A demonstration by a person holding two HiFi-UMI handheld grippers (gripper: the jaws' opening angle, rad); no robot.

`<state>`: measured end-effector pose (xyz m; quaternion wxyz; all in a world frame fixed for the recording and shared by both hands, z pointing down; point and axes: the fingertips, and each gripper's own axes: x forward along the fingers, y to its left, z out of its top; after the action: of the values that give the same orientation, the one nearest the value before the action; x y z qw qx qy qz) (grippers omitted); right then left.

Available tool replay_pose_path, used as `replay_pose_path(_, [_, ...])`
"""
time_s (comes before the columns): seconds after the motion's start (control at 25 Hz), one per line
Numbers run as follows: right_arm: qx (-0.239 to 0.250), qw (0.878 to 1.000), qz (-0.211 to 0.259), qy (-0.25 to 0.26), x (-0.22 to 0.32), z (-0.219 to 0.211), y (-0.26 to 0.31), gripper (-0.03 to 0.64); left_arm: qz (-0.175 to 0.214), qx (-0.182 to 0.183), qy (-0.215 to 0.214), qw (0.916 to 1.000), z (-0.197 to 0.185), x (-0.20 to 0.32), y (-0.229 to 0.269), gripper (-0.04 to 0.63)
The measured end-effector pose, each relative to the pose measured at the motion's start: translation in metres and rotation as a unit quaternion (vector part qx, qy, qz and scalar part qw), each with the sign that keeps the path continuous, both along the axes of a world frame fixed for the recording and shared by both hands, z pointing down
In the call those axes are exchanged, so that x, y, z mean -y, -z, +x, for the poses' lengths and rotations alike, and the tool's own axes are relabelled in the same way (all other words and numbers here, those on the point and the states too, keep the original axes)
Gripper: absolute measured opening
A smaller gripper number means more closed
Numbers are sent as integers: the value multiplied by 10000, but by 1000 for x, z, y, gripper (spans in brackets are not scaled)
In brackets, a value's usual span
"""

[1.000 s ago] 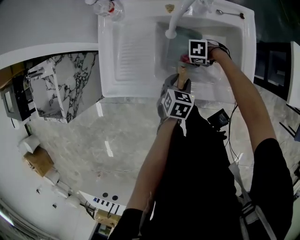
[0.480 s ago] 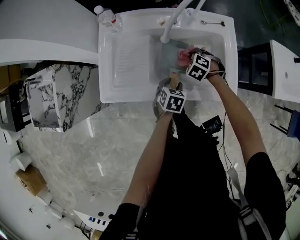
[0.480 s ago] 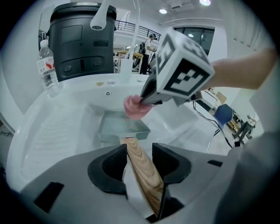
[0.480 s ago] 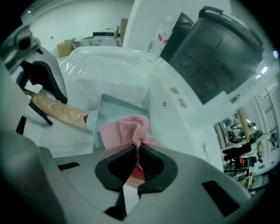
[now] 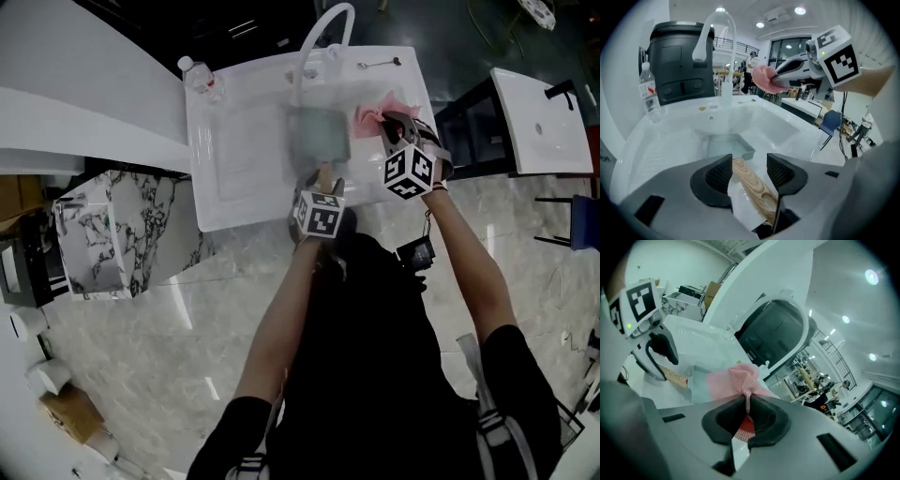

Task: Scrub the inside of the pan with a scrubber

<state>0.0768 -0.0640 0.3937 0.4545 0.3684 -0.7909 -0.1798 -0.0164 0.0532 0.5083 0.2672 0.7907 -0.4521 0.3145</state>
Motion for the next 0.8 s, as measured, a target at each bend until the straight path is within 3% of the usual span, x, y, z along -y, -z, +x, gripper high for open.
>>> replay_pose_path(0.12, [183,9989,416,-117,-23,13,36,35,721,-147,-93,9972,-7,-3,43,225])
replay_pose_path(0.28, [494,9955,729,-357,-59,28,72,35,1588,-331,-233,9865,-31,-17,111,211])
replay_pose_path(0.56, [1925,9793,618,137,-125,30,125,35,2319,-768,298,9693,-85,-53,189,67])
replay_pose_path(0.64, [2571,9654,404,187,-140,28,143,35,2457,-946,351,9641,-91,-63,208,55])
replay_pose_path(0.8, [4091,9121,-200,186,-163,24,175,34,2724,-1338,233,9525,-91,-83,248,41])
